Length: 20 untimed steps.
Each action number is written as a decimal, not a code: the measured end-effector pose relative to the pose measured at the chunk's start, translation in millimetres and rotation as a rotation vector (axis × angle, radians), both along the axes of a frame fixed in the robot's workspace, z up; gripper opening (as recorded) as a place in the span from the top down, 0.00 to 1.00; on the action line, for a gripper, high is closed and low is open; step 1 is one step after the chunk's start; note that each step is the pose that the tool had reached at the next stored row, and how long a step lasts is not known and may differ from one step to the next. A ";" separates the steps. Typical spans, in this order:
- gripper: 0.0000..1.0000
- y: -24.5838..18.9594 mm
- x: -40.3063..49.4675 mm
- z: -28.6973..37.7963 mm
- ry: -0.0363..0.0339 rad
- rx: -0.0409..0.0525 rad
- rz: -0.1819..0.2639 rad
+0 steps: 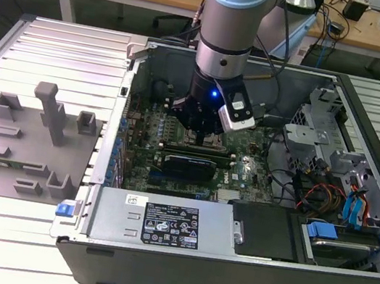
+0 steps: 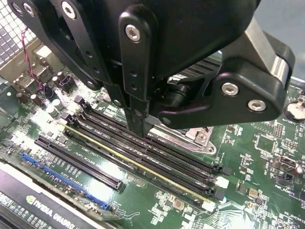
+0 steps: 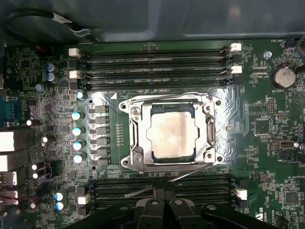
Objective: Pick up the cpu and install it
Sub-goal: 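Install the second cpu locking lever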
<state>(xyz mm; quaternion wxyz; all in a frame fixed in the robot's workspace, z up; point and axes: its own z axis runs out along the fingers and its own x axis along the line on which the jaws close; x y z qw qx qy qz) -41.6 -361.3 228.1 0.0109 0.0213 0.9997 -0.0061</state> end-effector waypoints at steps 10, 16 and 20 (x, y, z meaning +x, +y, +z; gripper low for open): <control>0.89 -0.5 -5.1 -5.1 0.0000 0.0004 -0.002; 0.89 -0.6 -21.4 -9.9 0.0001 0.0024 -0.005; 0.89 -0.8 -22.6 -10.2 0.0001 0.0241 -0.005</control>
